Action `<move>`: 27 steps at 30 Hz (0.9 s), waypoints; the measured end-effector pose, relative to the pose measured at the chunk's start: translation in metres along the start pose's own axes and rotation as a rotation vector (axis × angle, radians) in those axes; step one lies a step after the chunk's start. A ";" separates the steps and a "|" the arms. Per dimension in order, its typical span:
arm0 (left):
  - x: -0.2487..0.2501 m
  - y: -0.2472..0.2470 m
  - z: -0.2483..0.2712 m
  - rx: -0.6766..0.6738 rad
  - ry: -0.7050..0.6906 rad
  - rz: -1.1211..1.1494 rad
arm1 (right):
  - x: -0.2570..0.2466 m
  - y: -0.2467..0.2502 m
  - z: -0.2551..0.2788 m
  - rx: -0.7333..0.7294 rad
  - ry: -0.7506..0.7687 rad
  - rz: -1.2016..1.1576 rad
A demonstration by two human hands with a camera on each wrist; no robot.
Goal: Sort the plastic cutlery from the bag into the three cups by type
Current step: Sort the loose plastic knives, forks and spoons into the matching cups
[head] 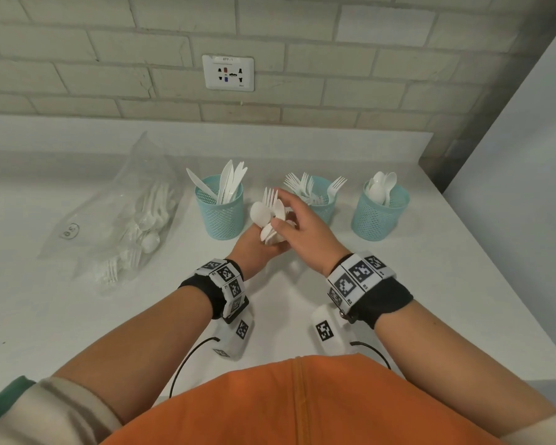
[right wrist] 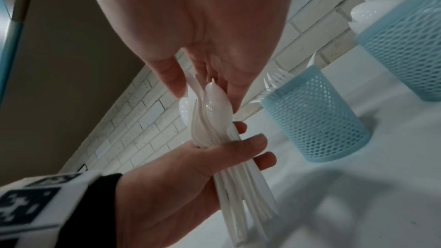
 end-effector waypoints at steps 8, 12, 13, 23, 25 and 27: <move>-0.010 -0.001 -0.001 -0.118 0.059 0.019 | 0.007 0.005 -0.005 0.045 -0.084 -0.178; -0.012 0.006 0.003 -0.116 0.120 0.205 | 0.000 0.010 -0.013 0.074 -0.057 -0.173; -0.011 0.007 0.004 -0.126 0.126 0.254 | -0.003 0.009 -0.016 0.067 -0.045 -0.126; 0.003 0.033 0.017 -0.137 0.132 0.490 | -0.024 -0.016 -0.041 -0.081 -0.103 -0.326; 0.010 0.039 0.017 -0.136 0.125 0.521 | -0.030 -0.019 -0.044 -0.078 -0.077 -0.339; 0.014 0.045 0.018 -0.137 0.127 0.548 | -0.037 -0.022 -0.047 -0.055 -0.020 -0.288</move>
Point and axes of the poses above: each hand's wrist, its own z-axis away from the middle knuckle, its own y-axis out of the back of the hand, x = y × z, the point moved 10 cm from there along -z, towards the middle knuckle, and after that the axes turned 2 degrees about x, right-handed, at the moved point
